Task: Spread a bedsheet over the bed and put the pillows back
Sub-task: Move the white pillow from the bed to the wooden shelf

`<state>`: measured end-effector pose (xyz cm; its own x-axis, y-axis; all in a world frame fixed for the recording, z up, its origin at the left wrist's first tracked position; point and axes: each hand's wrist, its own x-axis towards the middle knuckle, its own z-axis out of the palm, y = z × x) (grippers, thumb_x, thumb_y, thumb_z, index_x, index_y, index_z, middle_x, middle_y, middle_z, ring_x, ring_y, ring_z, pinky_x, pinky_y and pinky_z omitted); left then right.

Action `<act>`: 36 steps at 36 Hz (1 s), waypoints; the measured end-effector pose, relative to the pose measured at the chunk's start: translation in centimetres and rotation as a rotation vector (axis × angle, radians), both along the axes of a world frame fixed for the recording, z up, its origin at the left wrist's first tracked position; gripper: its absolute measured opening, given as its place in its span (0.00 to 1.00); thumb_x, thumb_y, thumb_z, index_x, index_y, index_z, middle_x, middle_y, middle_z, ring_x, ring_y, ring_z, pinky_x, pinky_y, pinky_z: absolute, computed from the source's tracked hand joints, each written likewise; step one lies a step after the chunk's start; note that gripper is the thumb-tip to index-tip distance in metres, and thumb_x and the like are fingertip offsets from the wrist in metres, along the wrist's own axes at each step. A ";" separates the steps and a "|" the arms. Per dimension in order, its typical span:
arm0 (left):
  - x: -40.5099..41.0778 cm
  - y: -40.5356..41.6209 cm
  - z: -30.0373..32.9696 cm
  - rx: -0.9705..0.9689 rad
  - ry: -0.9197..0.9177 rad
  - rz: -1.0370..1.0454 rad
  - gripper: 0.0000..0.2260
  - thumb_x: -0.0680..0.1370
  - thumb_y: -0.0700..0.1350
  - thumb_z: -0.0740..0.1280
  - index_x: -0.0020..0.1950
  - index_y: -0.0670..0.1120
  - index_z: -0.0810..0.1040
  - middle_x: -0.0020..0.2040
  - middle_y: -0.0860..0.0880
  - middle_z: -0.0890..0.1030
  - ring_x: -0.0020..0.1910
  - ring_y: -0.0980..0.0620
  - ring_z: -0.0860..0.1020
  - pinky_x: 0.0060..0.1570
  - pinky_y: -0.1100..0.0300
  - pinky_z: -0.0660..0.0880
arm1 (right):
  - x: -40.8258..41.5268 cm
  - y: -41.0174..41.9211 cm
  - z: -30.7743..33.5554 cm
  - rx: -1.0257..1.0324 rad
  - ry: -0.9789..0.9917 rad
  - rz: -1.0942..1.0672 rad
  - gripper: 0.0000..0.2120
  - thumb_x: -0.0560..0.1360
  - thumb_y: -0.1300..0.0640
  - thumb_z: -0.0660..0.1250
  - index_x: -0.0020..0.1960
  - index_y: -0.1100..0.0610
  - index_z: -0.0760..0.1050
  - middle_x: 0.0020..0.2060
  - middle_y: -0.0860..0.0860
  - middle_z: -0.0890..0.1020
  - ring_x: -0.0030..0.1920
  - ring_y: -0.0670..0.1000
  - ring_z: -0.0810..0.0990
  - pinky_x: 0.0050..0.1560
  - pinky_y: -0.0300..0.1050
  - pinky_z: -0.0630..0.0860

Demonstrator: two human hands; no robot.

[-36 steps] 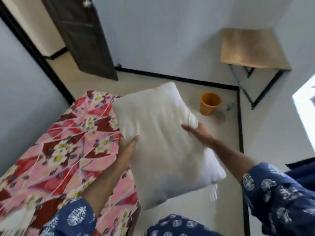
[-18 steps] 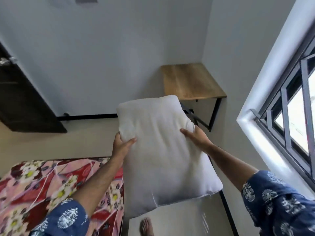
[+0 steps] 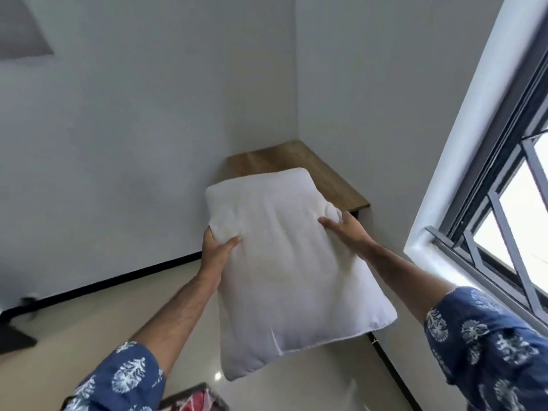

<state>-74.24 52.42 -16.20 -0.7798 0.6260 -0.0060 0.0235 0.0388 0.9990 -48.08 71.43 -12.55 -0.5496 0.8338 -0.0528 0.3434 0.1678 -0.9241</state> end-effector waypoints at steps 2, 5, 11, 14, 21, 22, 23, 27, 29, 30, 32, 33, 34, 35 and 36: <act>-1.6 3.3 -0.4 -0.014 -0.003 -0.016 0.33 0.65 0.48 0.80 0.69 0.49 0.75 0.61 0.50 0.83 0.59 0.49 0.83 0.60 0.49 0.79 | -1.1 3.7 -0.7 -0.010 -0.010 -0.022 0.06 0.77 0.46 0.73 0.47 0.48 0.79 0.44 0.45 0.85 0.46 0.46 0.84 0.47 0.43 0.79; -3.3 8.5 -0.8 -0.024 -0.015 -0.028 0.31 0.66 0.46 0.80 0.68 0.47 0.76 0.60 0.49 0.84 0.58 0.48 0.83 0.59 0.49 0.80 | -3.0 9.0 -1.4 -0.016 -0.021 -0.041 0.11 0.76 0.44 0.73 0.50 0.51 0.80 0.46 0.48 0.86 0.47 0.48 0.85 0.47 0.43 0.79; -6.1 18.7 -2.3 -0.073 -0.088 -0.102 0.28 0.67 0.36 0.80 0.66 0.43 0.78 0.58 0.44 0.85 0.56 0.44 0.83 0.53 0.54 0.81 | -6.5 20.4 -3.7 -0.019 -0.024 0.003 0.12 0.77 0.47 0.74 0.55 0.50 0.76 0.51 0.48 0.82 0.49 0.46 0.81 0.51 0.42 0.77; -7.7 23.2 -3.1 -0.127 -0.125 -0.104 0.34 0.59 0.43 0.81 0.65 0.45 0.79 0.58 0.45 0.85 0.57 0.43 0.83 0.61 0.45 0.79 | -7.9 25.7 -4.5 -0.040 -0.018 0.086 0.21 0.74 0.44 0.76 0.63 0.50 0.75 0.55 0.42 0.81 0.54 0.40 0.80 0.47 0.28 0.74; -9.9 31.6 -4.8 -0.172 -0.105 -0.089 0.39 0.62 0.38 0.82 0.72 0.46 0.72 0.65 0.48 0.80 0.63 0.47 0.79 0.64 0.52 0.75 | -12.8 37.2 -8.1 -0.030 -0.302 0.108 0.53 0.62 0.22 0.69 0.76 0.52 0.65 0.73 0.54 0.70 0.71 0.57 0.72 0.69 0.57 0.74; -10.1 32.7 -5.0 -0.169 -0.102 -0.077 0.38 0.65 0.35 0.81 0.72 0.46 0.71 0.66 0.49 0.78 0.63 0.48 0.78 0.64 0.54 0.74 | -13.5 37.9 -8.0 -0.019 -0.361 0.105 0.55 0.62 0.21 0.68 0.78 0.53 0.62 0.75 0.56 0.67 0.73 0.59 0.70 0.70 0.58 0.71; -10.2 33.8 -5.1 -0.174 -0.103 -0.072 0.37 0.68 0.32 0.79 0.73 0.47 0.69 0.66 0.49 0.77 0.63 0.49 0.76 0.63 0.55 0.72 | -14.2 38.4 -7.8 -0.002 -0.399 0.106 0.54 0.63 0.22 0.68 0.78 0.53 0.61 0.75 0.57 0.66 0.74 0.61 0.68 0.72 0.58 0.69; -12.8 37.9 -6.8 -0.212 -0.070 -0.056 0.44 0.63 0.40 0.82 0.76 0.47 0.66 0.70 0.48 0.75 0.68 0.47 0.74 0.70 0.50 0.71 | -16.6 40.8 -9.5 0.001 -0.478 0.125 0.44 0.75 0.36 0.70 0.80 0.56 0.57 0.77 0.61 0.63 0.77 0.61 0.64 0.74 0.54 0.64; -14.6 40.1 -8.3 -0.208 -0.038 -0.046 0.44 0.64 0.42 0.82 0.76 0.48 0.66 0.70 0.48 0.75 0.68 0.46 0.74 0.71 0.46 0.71 | -17.6 41.7 -10.5 0.024 -0.509 0.111 0.42 0.76 0.36 0.69 0.80 0.56 0.56 0.76 0.62 0.64 0.76 0.61 0.64 0.74 0.54 0.64; -15.1 41.2 -8.5 -0.205 -0.026 -0.043 0.41 0.67 0.38 0.81 0.76 0.47 0.66 0.69 0.49 0.75 0.68 0.47 0.74 0.71 0.46 0.71 | -18.0 42.1 -11.0 0.050 -0.524 0.095 0.41 0.77 0.36 0.68 0.80 0.56 0.57 0.75 0.63 0.65 0.75 0.62 0.65 0.73 0.53 0.65; -16.1 43.2 -8.6 -0.180 -0.008 -0.046 0.39 0.70 0.36 0.78 0.76 0.48 0.65 0.68 0.51 0.75 0.66 0.49 0.75 0.69 0.49 0.72 | -19.2 42.9 -11.7 0.104 -0.547 0.051 0.40 0.78 0.37 0.67 0.79 0.57 0.57 0.75 0.64 0.64 0.76 0.62 0.65 0.73 0.53 0.65; -16.7 44.1 -8.6 -0.188 -0.004 -0.056 0.39 0.71 0.36 0.78 0.77 0.49 0.64 0.68 0.51 0.74 0.66 0.50 0.74 0.67 0.52 0.71 | -19.9 43.3 -11.9 0.124 -0.554 0.029 0.39 0.78 0.37 0.67 0.79 0.58 0.57 0.75 0.64 0.63 0.76 0.62 0.64 0.74 0.53 0.64; -17.3 45.0 -8.7 -0.201 0.009 -0.054 0.39 0.72 0.36 0.77 0.78 0.48 0.62 0.69 0.51 0.73 0.67 0.50 0.73 0.67 0.55 0.70 | -20.5 43.8 -12.0 0.135 -0.555 0.012 0.40 0.78 0.38 0.66 0.80 0.58 0.57 0.76 0.64 0.62 0.77 0.62 0.63 0.75 0.54 0.64; -18.2 45.9 -9.1 -0.220 0.033 -0.041 0.40 0.73 0.36 0.77 0.80 0.47 0.59 0.72 0.50 0.71 0.69 0.49 0.71 0.67 0.56 0.68 | -21.3 44.3 -11.9 0.128 -0.554 -0.001 0.40 0.79 0.37 0.66 0.80 0.58 0.56 0.77 0.64 0.61 0.78 0.62 0.62 0.76 0.54 0.63; -18.9 46.8 -9.3 -0.226 0.057 -0.029 0.42 0.73 0.37 0.77 0.81 0.46 0.57 0.75 0.48 0.68 0.72 0.48 0.69 0.70 0.54 0.66 | -22.1 44.9 -11.9 0.116 -0.555 -0.005 0.41 0.79 0.37 0.65 0.81 0.58 0.55 0.78 0.64 0.60 0.78 0.62 0.61 0.76 0.55 0.62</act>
<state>-93.11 99.18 -25.54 -0.7646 0.6358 -0.1051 0.0838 0.2598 0.9620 -70.17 116.29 -24.49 -0.4615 0.8538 -0.2407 0.7735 0.2545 -0.5804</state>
